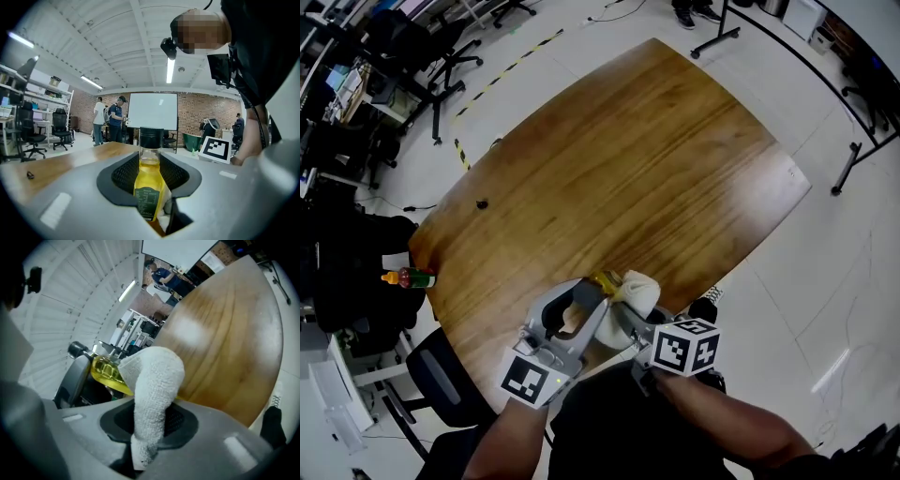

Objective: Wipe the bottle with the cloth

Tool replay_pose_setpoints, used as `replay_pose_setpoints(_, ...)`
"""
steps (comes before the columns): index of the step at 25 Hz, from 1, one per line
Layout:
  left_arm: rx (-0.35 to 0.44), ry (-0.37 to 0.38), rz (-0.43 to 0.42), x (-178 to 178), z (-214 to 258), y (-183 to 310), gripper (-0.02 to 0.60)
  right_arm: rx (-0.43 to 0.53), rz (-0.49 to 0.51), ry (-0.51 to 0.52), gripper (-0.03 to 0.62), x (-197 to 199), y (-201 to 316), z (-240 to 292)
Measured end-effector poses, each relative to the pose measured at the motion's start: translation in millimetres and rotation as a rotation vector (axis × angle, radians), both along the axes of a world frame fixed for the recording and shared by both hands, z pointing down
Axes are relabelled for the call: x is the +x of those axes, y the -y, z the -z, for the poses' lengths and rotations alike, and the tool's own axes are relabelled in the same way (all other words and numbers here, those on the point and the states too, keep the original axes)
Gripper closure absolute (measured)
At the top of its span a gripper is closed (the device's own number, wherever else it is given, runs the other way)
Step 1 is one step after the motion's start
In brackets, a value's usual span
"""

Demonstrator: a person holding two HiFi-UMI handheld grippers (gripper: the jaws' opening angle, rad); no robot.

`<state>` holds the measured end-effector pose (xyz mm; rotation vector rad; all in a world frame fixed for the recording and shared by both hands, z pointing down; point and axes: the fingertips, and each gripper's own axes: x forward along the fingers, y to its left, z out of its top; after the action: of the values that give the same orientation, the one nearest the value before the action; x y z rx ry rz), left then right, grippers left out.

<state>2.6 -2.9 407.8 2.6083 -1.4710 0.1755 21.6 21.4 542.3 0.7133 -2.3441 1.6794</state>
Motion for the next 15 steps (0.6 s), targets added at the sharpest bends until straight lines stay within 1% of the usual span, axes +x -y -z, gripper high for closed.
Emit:
replay_pose_setpoints(2,0.002,0.011,-0.005,-0.4,-0.9,0.0,0.434,-0.101,0.016,-0.051,0.52,-1.7,-2.8,-13.6)
replay_pose_setpoints(5,-0.009,0.019,-0.001,1.1,-3.2,1.4,0.434,-0.228,0.04,-0.082,0.521,0.5,-3.7,-24.5)
replay_pose_setpoints(7,-0.013,0.014,-0.005,6.8,-3.4,4.1,0.434,-0.265,0.062,-0.084,0.521,9.0,-2.0,-22.7)
replay_pose_setpoints(8,-0.012,0.014,-0.013,9.7,-3.4,5.2,0.434,-0.266,0.076,-0.079,0.522,13.5,-1.2,-18.7)
replay_pose_setpoints(9,-0.009,0.017,-0.023,12.2,-3.5,5.8,0.433,-0.25,0.094,-0.071,0.522,18.2,-0.5,-12.6)
replay_pose_setpoints(11,-0.008,0.017,-0.038,15.8,-5.1,4.5,0.433,-0.174,0.146,-0.044,0.522,28.8,0.2,5.0)
replay_pose_setpoints(13,-0.01,0.01,-0.031,17.2,-8.0,2.5,0.43,-0.067,0.237,-0.02,0.522,39.9,1.8,25.7)
replay_pose_setpoints(15,-0.012,-0.004,-0.008,16.9,-9.1,3.1,0.426,0.045,0.346,-0.04,0.522,51.1,5.8,43.6)
